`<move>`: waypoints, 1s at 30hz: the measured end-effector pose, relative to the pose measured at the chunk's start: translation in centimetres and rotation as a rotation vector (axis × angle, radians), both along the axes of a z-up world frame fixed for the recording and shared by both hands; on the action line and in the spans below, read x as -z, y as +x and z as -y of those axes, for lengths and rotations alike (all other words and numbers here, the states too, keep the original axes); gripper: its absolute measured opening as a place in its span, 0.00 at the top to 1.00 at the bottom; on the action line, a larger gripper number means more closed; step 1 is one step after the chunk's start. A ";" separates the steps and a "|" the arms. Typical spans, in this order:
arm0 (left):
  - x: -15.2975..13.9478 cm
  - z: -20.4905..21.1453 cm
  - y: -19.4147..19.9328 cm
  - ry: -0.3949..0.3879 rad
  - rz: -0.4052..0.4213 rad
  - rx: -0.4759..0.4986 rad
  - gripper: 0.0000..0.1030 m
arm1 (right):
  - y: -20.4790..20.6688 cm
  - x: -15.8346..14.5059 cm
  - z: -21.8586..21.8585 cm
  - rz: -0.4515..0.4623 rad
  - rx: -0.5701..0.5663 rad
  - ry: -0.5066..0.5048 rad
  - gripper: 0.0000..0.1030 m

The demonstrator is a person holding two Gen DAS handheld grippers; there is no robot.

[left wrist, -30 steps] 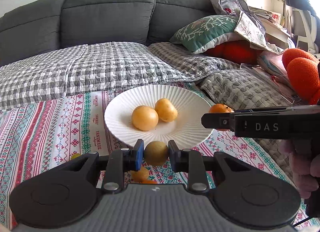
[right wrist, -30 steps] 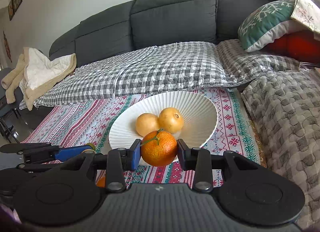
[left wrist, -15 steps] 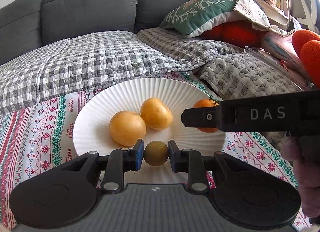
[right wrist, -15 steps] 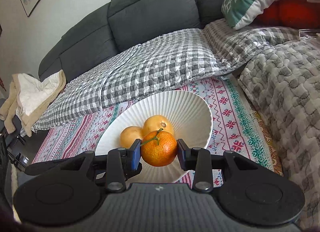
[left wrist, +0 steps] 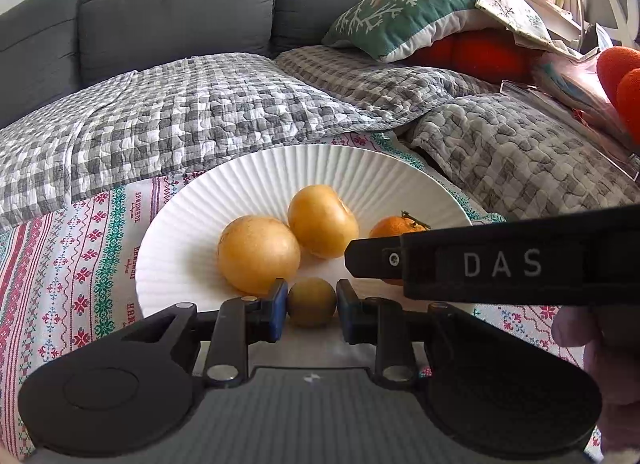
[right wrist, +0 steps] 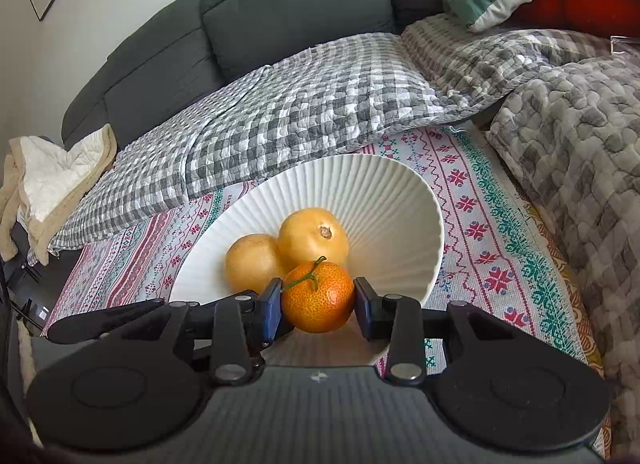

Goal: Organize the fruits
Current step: 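Carry the small fruit and mandarin into the white bowl and release both, then withdraw both tools from the bowl toward the remaining fruits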

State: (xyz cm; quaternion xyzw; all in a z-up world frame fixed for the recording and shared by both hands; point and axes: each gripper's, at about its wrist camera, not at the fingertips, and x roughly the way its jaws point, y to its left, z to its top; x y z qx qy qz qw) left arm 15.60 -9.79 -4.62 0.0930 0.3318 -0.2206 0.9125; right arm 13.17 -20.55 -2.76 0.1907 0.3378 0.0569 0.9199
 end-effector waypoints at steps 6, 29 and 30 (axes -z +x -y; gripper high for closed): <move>-0.1 0.0 0.0 0.006 0.005 0.005 0.70 | 0.1 0.0 -0.1 -0.002 -0.005 -0.007 0.65; -3.1 -2.4 -3.8 0.018 0.023 -0.001 0.04 | -3.7 -4.3 0.5 0.061 0.028 -0.059 0.12; -3.3 -2.5 -4.2 0.020 0.021 -0.001 0.03 | -4.0 -4.4 0.6 0.062 0.030 -0.066 0.12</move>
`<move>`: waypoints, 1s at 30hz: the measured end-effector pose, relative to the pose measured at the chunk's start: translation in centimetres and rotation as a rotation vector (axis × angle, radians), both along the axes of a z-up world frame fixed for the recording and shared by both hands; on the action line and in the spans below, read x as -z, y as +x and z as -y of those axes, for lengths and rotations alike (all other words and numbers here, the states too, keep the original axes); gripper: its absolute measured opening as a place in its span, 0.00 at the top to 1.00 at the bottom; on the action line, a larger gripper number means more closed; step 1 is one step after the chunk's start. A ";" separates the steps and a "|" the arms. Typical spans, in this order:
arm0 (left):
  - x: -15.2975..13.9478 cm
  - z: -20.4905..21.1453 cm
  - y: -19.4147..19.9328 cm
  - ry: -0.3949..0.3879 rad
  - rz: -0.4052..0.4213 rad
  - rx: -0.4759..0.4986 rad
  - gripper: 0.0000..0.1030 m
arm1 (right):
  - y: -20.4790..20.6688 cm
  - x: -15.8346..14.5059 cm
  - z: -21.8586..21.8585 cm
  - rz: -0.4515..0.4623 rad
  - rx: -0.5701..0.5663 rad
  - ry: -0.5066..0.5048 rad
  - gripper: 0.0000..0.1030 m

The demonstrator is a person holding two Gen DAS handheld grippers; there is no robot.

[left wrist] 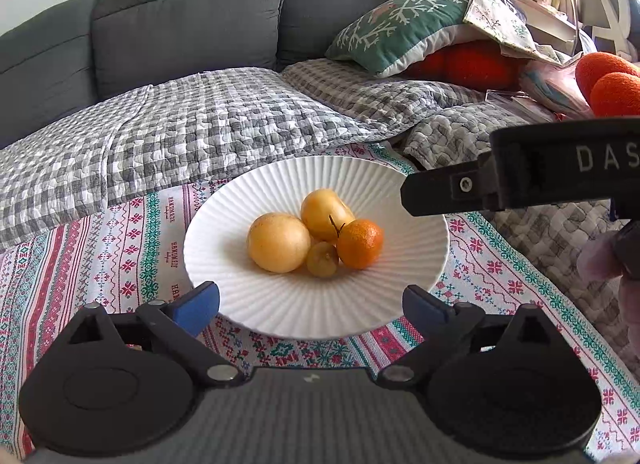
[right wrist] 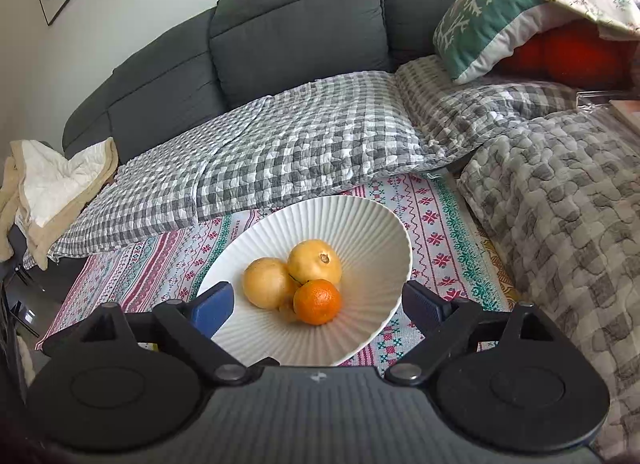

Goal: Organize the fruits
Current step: 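Withdraw both tools from the bowl toward the remaining fruits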

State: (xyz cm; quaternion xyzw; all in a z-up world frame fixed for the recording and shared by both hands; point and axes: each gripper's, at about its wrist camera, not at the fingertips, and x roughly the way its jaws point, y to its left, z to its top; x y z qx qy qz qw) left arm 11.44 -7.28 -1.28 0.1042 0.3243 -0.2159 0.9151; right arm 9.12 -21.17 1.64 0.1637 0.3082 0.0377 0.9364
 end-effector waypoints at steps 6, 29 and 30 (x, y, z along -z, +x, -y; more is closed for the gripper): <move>-0.8 -0.9 -1.7 0.009 -0.008 0.003 0.02 | -1.4 -0.5 0.1 -0.010 0.020 -0.024 0.10; -0.6 -7.7 -6.5 0.056 -0.041 -0.068 0.02 | -7.8 0.0 -1.5 -0.041 -0.057 -0.153 0.03; -0.6 -8.0 -6.6 0.058 -0.035 -0.070 0.02 | -8.0 0.2 -1.7 -0.045 -0.063 -0.161 0.03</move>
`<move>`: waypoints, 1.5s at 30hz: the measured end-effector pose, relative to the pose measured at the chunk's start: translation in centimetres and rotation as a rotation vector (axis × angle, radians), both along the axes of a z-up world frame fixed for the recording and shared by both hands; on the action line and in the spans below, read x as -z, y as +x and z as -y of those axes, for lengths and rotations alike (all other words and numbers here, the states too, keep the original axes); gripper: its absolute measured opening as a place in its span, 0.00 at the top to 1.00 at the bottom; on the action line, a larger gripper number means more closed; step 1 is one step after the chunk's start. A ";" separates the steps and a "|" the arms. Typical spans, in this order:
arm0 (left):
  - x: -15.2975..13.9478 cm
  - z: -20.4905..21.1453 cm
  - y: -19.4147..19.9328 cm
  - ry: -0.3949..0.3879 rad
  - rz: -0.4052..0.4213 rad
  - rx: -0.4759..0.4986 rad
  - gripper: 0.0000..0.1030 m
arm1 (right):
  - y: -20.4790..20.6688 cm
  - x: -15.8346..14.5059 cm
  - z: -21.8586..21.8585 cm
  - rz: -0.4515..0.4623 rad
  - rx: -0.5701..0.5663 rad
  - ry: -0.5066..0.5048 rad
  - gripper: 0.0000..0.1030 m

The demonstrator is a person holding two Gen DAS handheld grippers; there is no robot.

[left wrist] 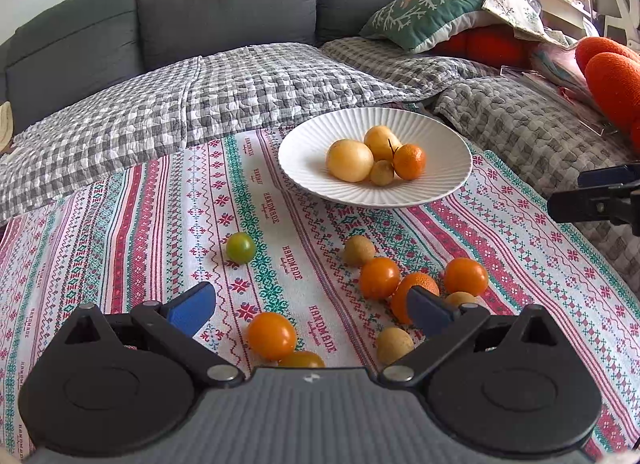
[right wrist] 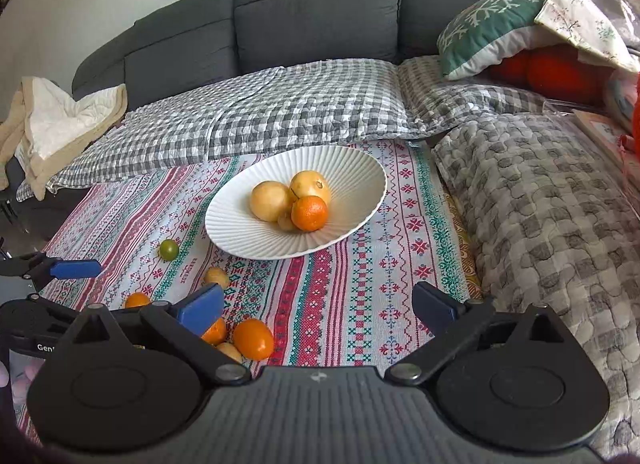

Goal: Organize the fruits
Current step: 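Withdraw both tools from the bowl toward the remaining fruits, then grasp an orange with the left tool while the right tool grasps a mandarin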

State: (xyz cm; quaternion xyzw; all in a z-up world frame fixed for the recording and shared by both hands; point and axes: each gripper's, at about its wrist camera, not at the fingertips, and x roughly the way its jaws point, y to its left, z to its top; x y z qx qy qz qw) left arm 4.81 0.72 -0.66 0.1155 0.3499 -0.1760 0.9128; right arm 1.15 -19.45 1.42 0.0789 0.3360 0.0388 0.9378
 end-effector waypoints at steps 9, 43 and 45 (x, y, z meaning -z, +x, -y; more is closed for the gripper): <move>0.7 -2.1 -1.5 -0.002 0.010 -0.003 0.02 | -1.9 1.5 -2.2 -0.005 -0.084 -0.071 0.03; 3.7 -4.0 0.5 -0.180 -0.040 -0.069 0.41 | -1.0 4.0 -8.2 0.043 -0.304 -0.093 0.26; 3.8 -4.0 0.8 -0.194 -0.059 -0.081 0.47 | -0.6 4.1 -8.3 0.038 -0.311 -0.085 0.29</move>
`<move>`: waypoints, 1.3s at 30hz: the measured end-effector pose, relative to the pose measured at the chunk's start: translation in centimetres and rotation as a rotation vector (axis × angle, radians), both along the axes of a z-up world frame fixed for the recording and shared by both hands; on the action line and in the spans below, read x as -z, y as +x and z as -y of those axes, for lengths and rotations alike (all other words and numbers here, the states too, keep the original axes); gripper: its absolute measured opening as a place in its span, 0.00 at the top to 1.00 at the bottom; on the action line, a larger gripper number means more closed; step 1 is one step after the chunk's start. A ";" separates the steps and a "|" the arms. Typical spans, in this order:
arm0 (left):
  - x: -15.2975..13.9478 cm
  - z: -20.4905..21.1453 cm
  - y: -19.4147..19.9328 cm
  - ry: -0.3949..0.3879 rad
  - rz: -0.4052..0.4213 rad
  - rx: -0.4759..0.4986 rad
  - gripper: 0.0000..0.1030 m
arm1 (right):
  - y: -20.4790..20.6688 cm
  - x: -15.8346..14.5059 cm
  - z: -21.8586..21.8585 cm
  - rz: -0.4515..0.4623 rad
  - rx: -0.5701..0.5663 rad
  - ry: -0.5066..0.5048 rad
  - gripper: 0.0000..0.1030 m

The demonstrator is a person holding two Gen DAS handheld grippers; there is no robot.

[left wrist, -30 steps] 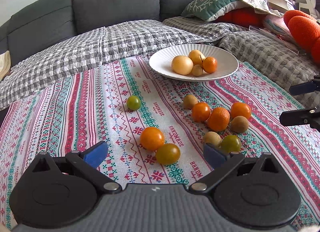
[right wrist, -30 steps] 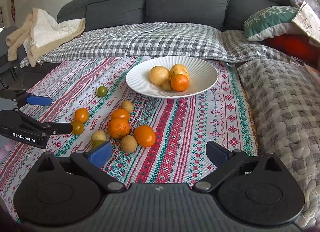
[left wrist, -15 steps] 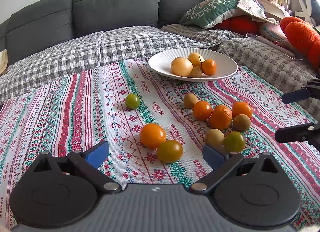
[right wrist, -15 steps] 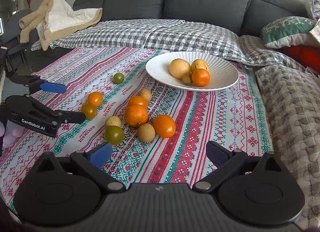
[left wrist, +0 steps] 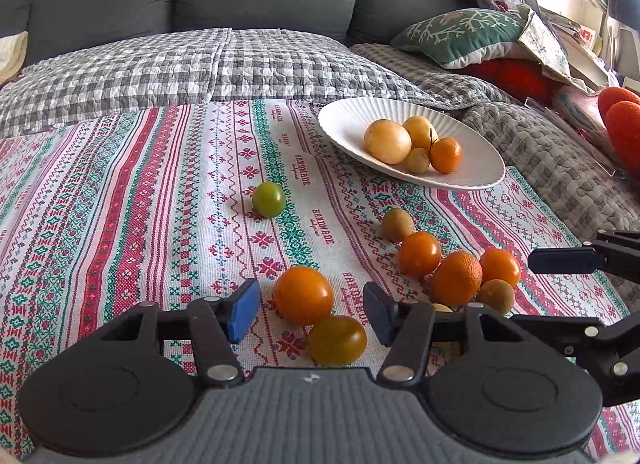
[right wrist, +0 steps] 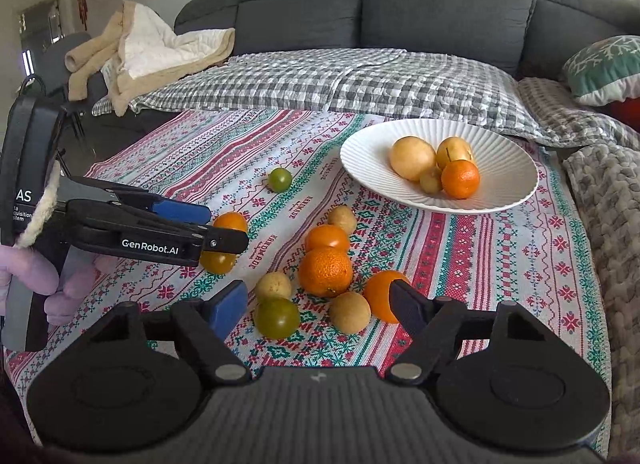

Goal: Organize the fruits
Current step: 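Grasp an orange with the left tool while the right tool grasps a mandarin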

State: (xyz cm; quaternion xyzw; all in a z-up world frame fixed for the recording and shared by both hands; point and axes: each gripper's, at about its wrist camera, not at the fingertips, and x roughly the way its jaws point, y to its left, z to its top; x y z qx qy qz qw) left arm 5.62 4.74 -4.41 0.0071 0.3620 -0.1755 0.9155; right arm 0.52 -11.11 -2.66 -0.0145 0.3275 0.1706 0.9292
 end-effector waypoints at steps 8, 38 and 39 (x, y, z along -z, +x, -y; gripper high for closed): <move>0.3 -0.1 0.9 -0.019 -0.056 -0.027 0.60 | 1.3 0.4 -0.5 -0.024 -0.019 0.002 0.50; 0.4 0.8 1.8 0.005 -0.070 -0.008 0.68 | 3.6 1.2 -0.9 -0.098 0.036 -0.022 0.68; 0.4 0.7 1.7 0.004 -0.070 -0.005 0.68 | 3.5 1.1 -0.8 -0.097 0.037 -0.017 0.69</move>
